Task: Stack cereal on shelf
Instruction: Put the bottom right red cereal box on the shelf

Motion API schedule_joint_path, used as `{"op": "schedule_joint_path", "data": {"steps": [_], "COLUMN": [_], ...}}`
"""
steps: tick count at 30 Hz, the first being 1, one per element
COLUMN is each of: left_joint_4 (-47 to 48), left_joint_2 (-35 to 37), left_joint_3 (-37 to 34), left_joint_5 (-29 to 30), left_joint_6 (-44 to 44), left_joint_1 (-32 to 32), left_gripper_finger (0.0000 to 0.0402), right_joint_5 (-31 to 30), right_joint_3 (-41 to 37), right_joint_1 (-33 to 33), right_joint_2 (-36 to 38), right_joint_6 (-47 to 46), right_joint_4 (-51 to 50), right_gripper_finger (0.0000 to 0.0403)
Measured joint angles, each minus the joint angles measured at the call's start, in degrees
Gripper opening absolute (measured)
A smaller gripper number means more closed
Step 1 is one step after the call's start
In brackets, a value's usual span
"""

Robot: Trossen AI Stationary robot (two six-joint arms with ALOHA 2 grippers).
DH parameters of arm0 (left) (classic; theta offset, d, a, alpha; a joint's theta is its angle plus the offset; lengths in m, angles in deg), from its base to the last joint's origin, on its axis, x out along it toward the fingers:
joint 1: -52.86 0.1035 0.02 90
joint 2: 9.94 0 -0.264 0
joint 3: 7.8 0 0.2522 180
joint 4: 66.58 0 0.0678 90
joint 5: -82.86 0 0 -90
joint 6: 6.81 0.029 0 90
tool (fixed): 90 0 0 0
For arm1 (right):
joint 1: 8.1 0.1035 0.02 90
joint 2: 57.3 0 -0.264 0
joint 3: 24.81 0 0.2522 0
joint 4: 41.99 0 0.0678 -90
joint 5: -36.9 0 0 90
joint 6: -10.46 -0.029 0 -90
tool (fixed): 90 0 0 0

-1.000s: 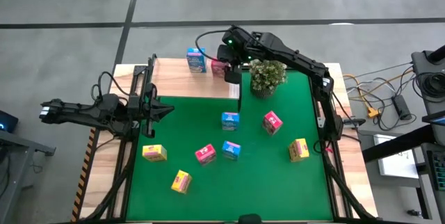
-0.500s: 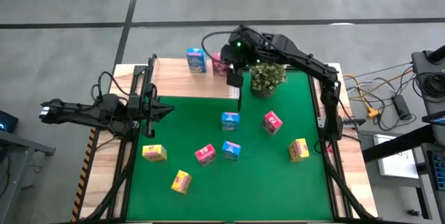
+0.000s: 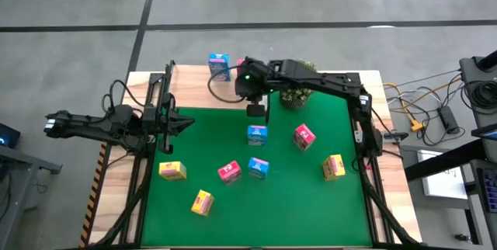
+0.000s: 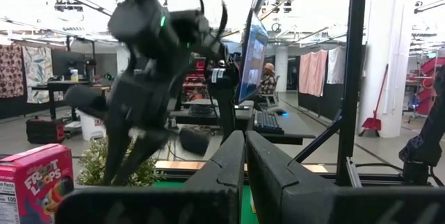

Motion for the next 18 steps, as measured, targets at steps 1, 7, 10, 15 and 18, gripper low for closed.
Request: {"op": "schedule_joint_path", "data": {"steps": [1, 7, 10, 15, 18], "left_joint_4": [0.0, 0.0, -0.1, -0.2, -0.2], "left_joint_2": [0.0, 0.0, 0.0, 0.0, 0.0], "left_joint_3": [0.0, 0.0, 0.0, 0.0, 0.0], "left_joint_5": [0.0, 0.0, 0.0, 0.0, 0.0], "left_joint_6": [0.0, 0.0, 0.0, 0.0, 0.0], "left_joint_1": [0.0, 0.0, 0.0, 0.0, 0.0], "left_gripper_finger": [0.0, 0.0, 0.0, 0.0, 0.0], "right_joint_5": [-2.5, -13.4, -13.6, -14.2, -14.3], "right_joint_3": [-1.4, -8.7, -10.7, -12.0, -12.0], "right_joint_1": [-0.1, -0.4, -0.7, -1.7, -2.3], "right_joint_2": [-0.3, -0.6, -0.6, -0.6, -0.5], "right_joint_6": [0.9, 6.7, 8.2, 9.1, 9.6], "right_joint_4": [0.9, 8.2, 10.3, 12.2, 12.6], "right_gripper_finger": [0.0021, 0.0009, 0.0009, 0.0009, 0.0009]}}
